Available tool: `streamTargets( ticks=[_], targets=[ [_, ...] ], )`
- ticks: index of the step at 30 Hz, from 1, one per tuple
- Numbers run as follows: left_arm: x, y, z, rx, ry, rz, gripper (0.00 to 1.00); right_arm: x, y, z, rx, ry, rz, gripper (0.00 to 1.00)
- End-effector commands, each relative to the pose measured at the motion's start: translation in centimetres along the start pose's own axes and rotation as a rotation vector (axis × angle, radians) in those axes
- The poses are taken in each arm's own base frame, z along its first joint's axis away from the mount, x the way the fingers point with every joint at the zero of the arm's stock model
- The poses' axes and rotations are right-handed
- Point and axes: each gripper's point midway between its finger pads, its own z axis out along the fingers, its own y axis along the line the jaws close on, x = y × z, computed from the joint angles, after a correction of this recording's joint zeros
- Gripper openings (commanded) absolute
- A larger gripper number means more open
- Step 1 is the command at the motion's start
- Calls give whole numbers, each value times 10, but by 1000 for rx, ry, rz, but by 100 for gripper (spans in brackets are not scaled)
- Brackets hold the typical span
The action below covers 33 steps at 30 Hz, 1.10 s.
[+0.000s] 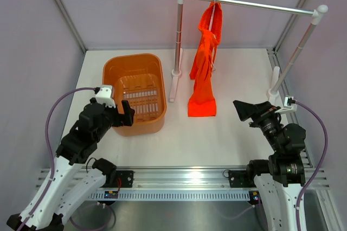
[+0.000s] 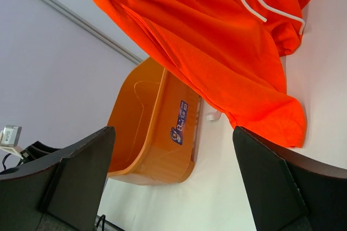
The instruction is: Remove the shorts from the hanger
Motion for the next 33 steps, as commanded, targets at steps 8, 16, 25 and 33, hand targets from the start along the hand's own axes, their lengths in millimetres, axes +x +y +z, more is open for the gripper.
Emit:
streamTargets(
  ticks=[8, 16, 25, 33],
  targets=[
    [-14, -4, 3, 11, -50, -19, 99, -12, 8, -1, 1, -15, -59, 99],
    [-13, -4, 3, 15, -46, -17, 99, -34, 2, 5, 90, -57, -109, 99],
    [-12, -4, 2, 15, -42, -14, 99, -139, 54, 73, 141, -133, -191, 100],
    [-11, -4, 4, 14, -33, -12, 99, -208, 88, 177, 155, -155, -242, 100]
  ],
)
